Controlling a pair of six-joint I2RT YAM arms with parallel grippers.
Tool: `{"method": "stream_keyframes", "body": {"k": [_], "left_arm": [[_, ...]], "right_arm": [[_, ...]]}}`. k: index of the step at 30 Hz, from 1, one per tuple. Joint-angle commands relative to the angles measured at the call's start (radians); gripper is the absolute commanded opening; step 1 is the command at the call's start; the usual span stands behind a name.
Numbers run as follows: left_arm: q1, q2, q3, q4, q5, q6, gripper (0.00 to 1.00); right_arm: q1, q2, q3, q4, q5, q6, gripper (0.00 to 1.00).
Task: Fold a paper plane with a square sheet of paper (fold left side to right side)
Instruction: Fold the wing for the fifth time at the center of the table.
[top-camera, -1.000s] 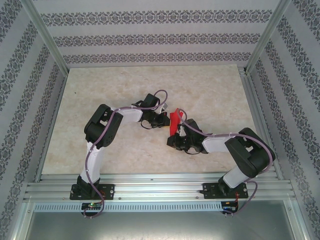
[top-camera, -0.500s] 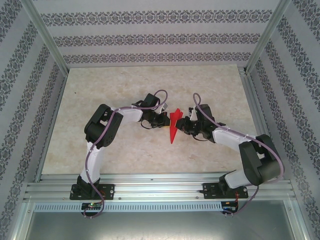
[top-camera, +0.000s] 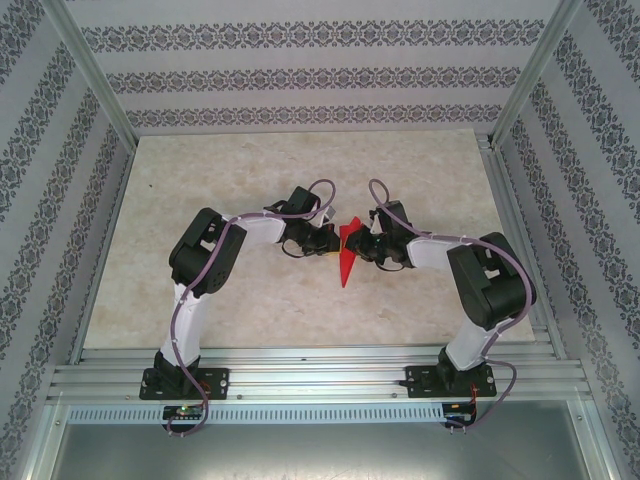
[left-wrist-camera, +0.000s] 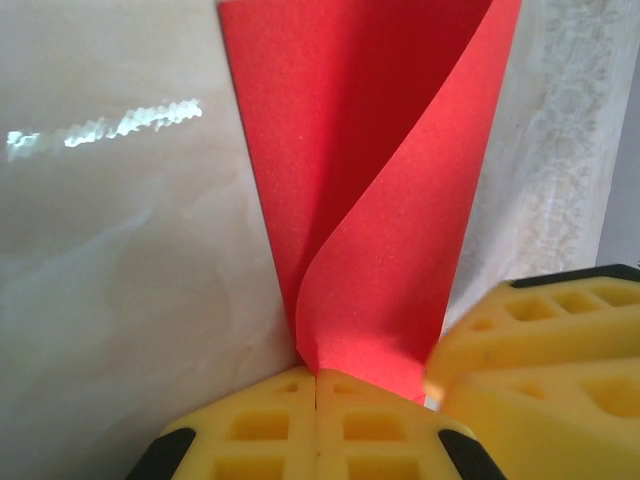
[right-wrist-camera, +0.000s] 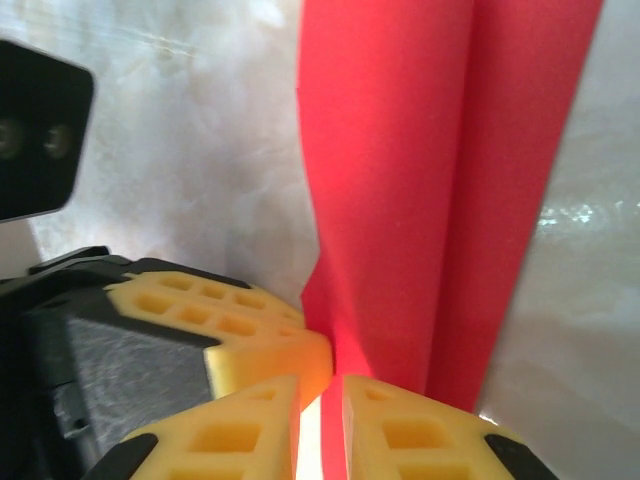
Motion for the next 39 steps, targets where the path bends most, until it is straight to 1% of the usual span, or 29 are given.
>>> {"method": "stream_keyframes", "body": {"k": [1, 6, 10, 15, 17, 20, 22, 24, 28, 32, 35, 39], "left_arm": [[-0.029, 0.073, 0.019, 0.019, -0.053, 0.038, 0.0], [-0.03, 0.075, 0.021, 0.018, -0.053, 0.042, 0.02], [-0.031, 0.064, 0.021, 0.017, -0.06, 0.045, 0.06], [-0.03, 0.034, 0.01, 0.013, -0.077, 0.051, 0.13], [-0.026, 0.004, -0.008, 0.012, -0.092, 0.057, 0.2], [-0.021, -0.066, -0.056, 0.016, -0.119, 0.073, 0.22], [-0.02, -0.117, -0.088, 0.014, -0.128, 0.086, 0.22], [-0.022, -0.163, -0.124, 0.023, -0.124, 0.088, 0.2], [-0.041, -0.23, -0.198, 0.077, -0.09, 0.071, 0.13], [-0.081, -0.249, -0.257, 0.196, -0.032, 0.008, 0.1], [-0.097, -0.255, -0.281, 0.271, -0.033, -0.036, 0.09], [-0.106, -0.242, -0.267, 0.278, -0.036, -0.042, 0.09]], "right_arm": [[-0.004, 0.017, 0.035, -0.035, 0.044, -0.035, 0.19], [-0.004, 0.02, 0.033, -0.091, 0.081, -0.06, 0.19], [-0.005, 0.038, 0.028, -0.092, 0.08, -0.068, 0.19], [-0.005, 0.069, 0.029, -0.096, 0.075, -0.069, 0.19], [-0.005, 0.071, 0.024, -0.108, 0.088, -0.07, 0.19], [-0.006, 0.07, 0.022, -0.126, 0.103, -0.08, 0.18], [-0.006, 0.067, 0.02, -0.128, 0.105, -0.085, 0.18], [-0.007, 0.065, 0.017, -0.128, 0.105, -0.084, 0.18], [-0.007, 0.065, 0.019, -0.122, 0.101, -0.079, 0.18], [-0.007, 0.063, 0.018, -0.12, 0.095, -0.074, 0.17], [-0.006, 0.06, 0.016, -0.12, 0.095, -0.074, 0.16], [-0.005, 0.062, 0.016, -0.119, 0.094, -0.074, 0.16]]}}
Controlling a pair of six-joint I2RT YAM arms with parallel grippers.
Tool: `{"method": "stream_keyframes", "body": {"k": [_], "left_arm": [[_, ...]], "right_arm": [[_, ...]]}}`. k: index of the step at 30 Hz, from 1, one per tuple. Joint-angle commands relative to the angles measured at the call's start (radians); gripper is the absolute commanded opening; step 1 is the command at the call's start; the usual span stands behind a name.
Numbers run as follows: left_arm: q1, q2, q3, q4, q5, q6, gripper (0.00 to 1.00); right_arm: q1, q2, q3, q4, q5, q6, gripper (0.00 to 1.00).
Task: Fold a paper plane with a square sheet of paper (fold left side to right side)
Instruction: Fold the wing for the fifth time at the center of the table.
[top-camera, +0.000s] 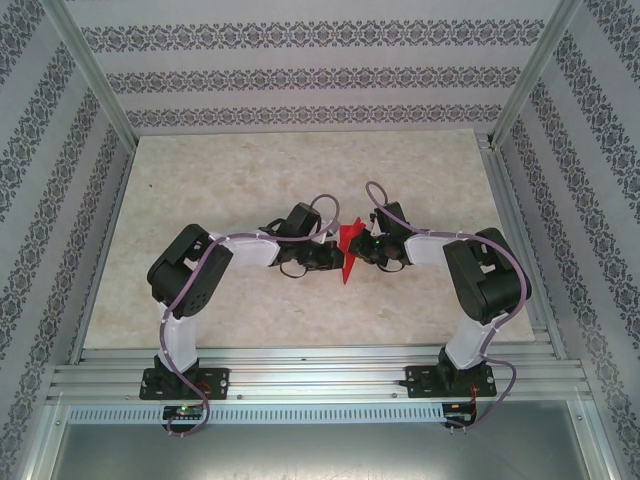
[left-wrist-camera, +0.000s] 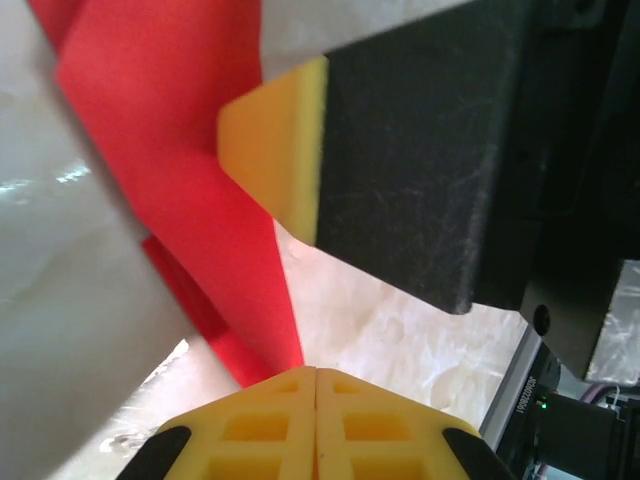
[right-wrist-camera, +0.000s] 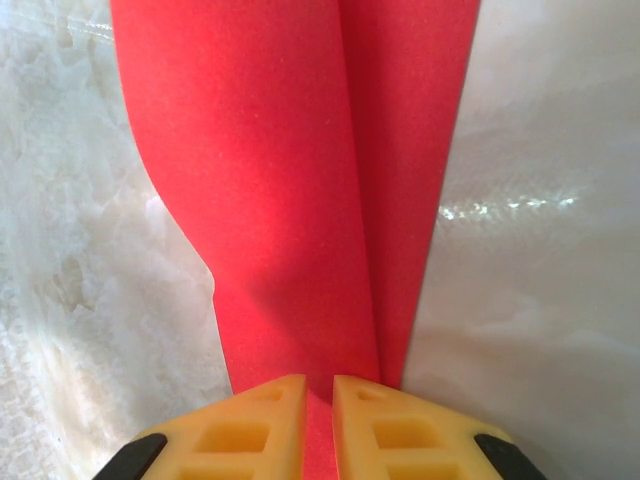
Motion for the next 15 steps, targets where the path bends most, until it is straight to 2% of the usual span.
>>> {"method": "stream_keyframes", "body": {"k": [1, 15], "left_arm": [[-0.012, -0.004, 0.014, 0.09, 0.018, -0.029, 0.09], [-0.073, 0.087, 0.027, -0.024, -0.061, 0.03, 0.1]], "right_arm": [[-0.002, 0.026, -0.007, -0.046, 0.045, -0.021, 0.16], [0.0, 0.031, 0.002, -0.037, 0.036, -0.012, 0.16]]}}
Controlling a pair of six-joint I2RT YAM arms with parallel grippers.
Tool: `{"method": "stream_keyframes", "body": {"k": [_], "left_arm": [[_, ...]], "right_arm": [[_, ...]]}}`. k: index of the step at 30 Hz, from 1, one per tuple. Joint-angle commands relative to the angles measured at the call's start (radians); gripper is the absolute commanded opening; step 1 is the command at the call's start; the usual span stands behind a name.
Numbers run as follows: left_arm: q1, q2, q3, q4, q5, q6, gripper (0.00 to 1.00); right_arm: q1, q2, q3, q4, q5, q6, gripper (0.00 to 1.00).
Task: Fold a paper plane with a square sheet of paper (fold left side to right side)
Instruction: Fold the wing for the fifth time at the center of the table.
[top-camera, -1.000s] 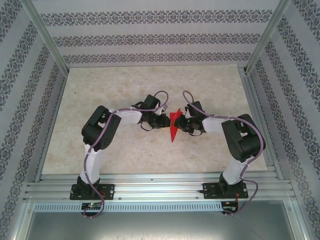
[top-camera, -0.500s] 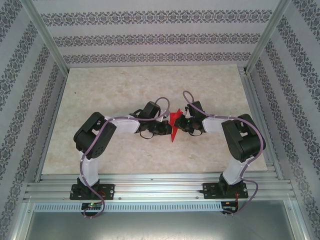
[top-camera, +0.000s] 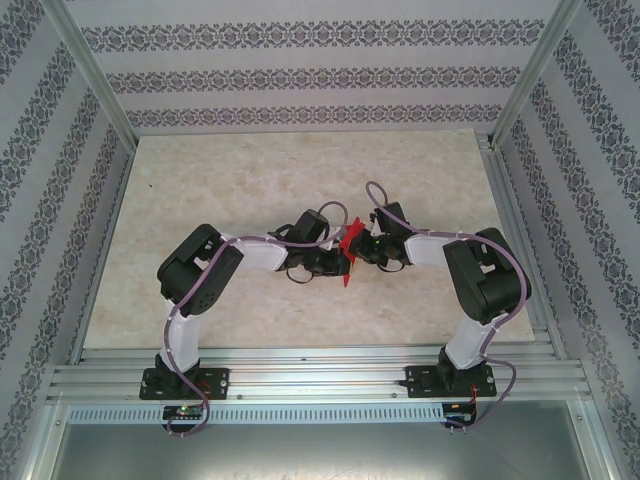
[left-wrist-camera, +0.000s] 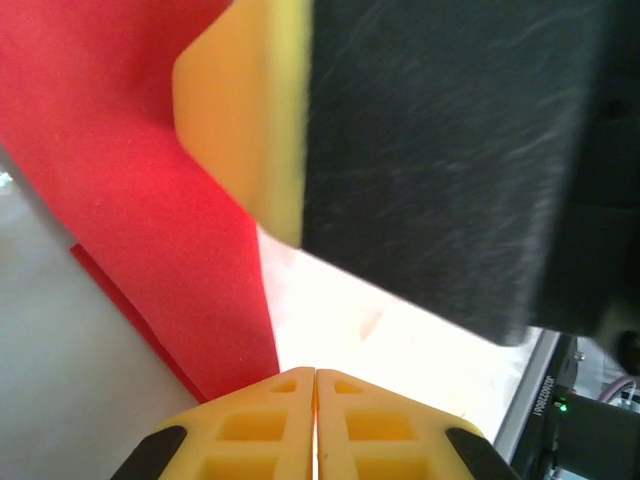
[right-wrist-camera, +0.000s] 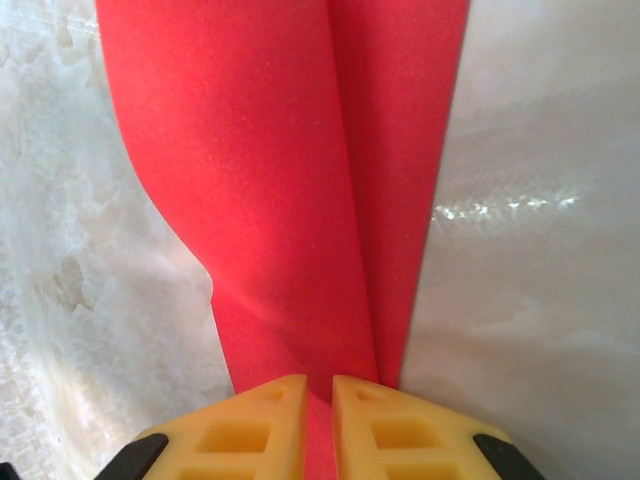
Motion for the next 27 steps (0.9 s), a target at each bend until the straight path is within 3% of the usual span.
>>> {"method": "stream_keyframes", "body": {"k": [1, 15, 27], "left_arm": [[-0.027, 0.035, 0.017, -0.067, -0.043, 0.04, 0.1], [-0.053, 0.062, -0.028, -0.143, -0.117, 0.04, 0.1], [-0.055, 0.068, -0.013, -0.2, -0.147, 0.054, 0.09]], "right_arm": [[0.0, 0.03, 0.002, -0.036, 0.037, -0.011, 0.16], [0.006, -0.065, -0.016, 0.044, -0.065, 0.07, 0.11], [0.031, 0.028, 0.02, 0.019, 0.013, 0.036, 0.1]]}}
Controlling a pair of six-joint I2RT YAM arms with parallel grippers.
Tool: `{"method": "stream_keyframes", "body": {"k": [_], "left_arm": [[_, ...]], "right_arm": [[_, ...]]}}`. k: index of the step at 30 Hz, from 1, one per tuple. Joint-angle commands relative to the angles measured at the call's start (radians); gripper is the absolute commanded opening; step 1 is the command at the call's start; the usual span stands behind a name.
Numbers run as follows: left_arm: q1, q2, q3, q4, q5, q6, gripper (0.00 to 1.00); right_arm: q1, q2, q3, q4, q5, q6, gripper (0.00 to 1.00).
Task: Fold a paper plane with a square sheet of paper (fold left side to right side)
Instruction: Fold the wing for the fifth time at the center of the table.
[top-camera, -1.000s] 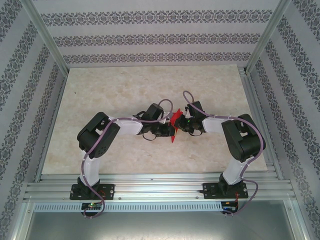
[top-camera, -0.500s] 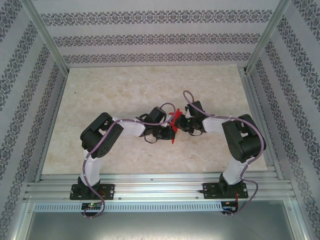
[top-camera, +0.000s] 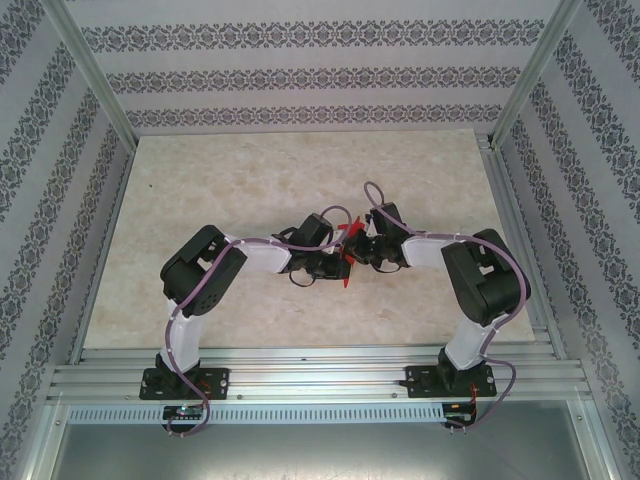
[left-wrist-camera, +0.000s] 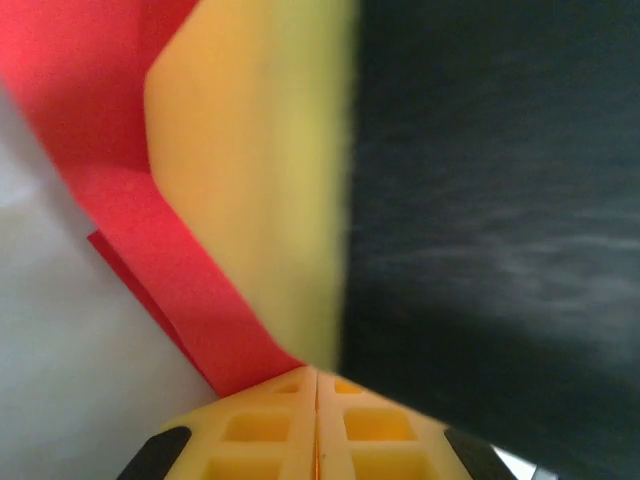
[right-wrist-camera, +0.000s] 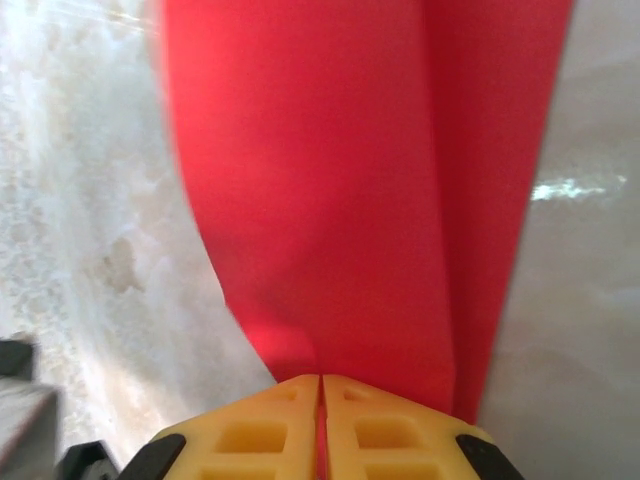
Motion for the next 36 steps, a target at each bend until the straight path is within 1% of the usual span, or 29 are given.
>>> {"method": "stream_keyframes", "body": {"k": [1, 5, 14, 24, 36], "left_arm": [[-0.032, 0.056, -0.019, -0.172, -0.081, 0.035, 0.09], [-0.032, 0.063, -0.012, -0.203, -0.093, 0.046, 0.09], [-0.032, 0.074, -0.027, -0.211, -0.079, 0.051, 0.08], [-0.035, 0.083, -0.025, -0.216, -0.075, 0.052, 0.08], [-0.038, 0.093, -0.02, -0.22, -0.073, 0.054, 0.08]], "right_arm": [[0.004, 0.025, 0.03, -0.031, 0.067, -0.055, 0.1], [-0.009, 0.034, 0.041, -0.057, 0.122, -0.111, 0.1], [-0.062, 0.078, 0.084, -0.05, 0.159, -0.198, 0.1], [-0.123, 0.143, 0.176, -0.062, 0.157, -0.255, 0.11], [-0.189, 0.206, 0.276, -0.094, 0.152, -0.289, 0.11]]}}
